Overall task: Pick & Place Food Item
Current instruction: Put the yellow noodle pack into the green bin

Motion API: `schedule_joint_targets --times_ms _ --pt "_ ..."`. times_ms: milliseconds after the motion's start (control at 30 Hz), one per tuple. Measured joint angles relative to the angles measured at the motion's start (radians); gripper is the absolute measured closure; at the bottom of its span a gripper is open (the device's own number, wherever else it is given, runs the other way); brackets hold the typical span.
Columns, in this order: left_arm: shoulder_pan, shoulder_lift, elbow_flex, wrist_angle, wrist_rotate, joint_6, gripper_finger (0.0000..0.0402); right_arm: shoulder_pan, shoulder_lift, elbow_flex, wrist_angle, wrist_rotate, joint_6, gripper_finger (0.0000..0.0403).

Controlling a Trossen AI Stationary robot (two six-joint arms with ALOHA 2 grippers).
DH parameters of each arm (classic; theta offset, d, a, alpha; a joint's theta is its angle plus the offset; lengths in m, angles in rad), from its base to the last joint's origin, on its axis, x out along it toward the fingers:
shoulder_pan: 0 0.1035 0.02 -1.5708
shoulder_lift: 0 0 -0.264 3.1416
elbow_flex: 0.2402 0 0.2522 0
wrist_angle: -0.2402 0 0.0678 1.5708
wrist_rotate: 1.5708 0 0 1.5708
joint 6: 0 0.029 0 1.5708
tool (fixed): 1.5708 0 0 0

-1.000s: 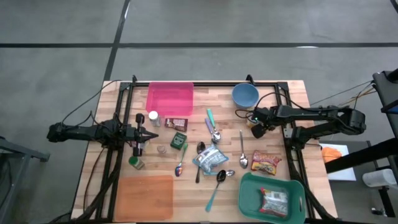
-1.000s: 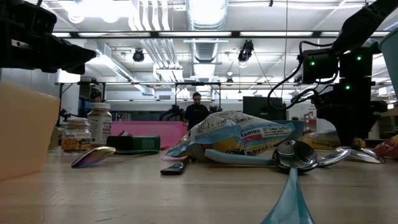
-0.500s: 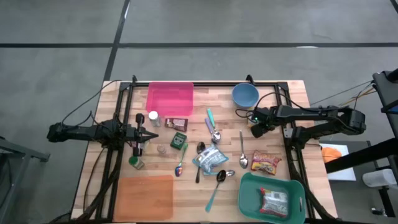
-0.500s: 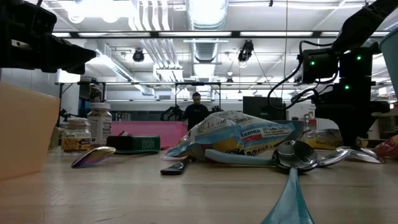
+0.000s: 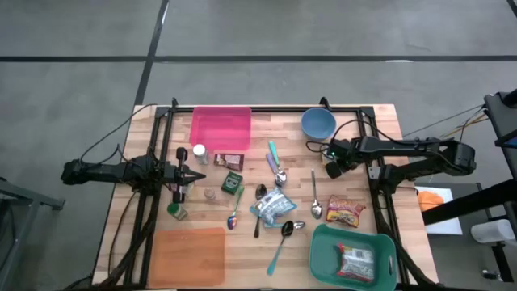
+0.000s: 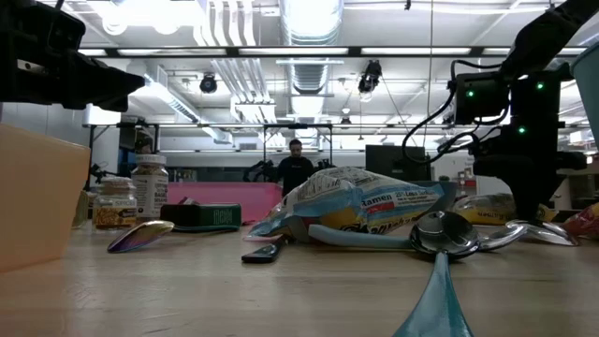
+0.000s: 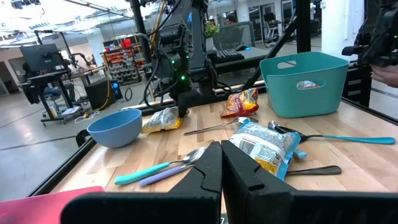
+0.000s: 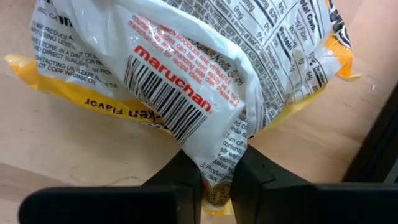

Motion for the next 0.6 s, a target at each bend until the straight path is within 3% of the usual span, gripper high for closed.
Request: schedule_joint_targets --times_ms 333,600 --pt "0.0 0.0 0.0 0.0 0.0 0.0 0.0401 0.013 -0.021 0.041 -0.094 -0.065 0.009 0.0358" --pt "0.0 0.0 0.0 0.0 0.0 0.0 0.0401 0.091 -0.094 0.078 -0.186 -0.063 0.071 0.0359"
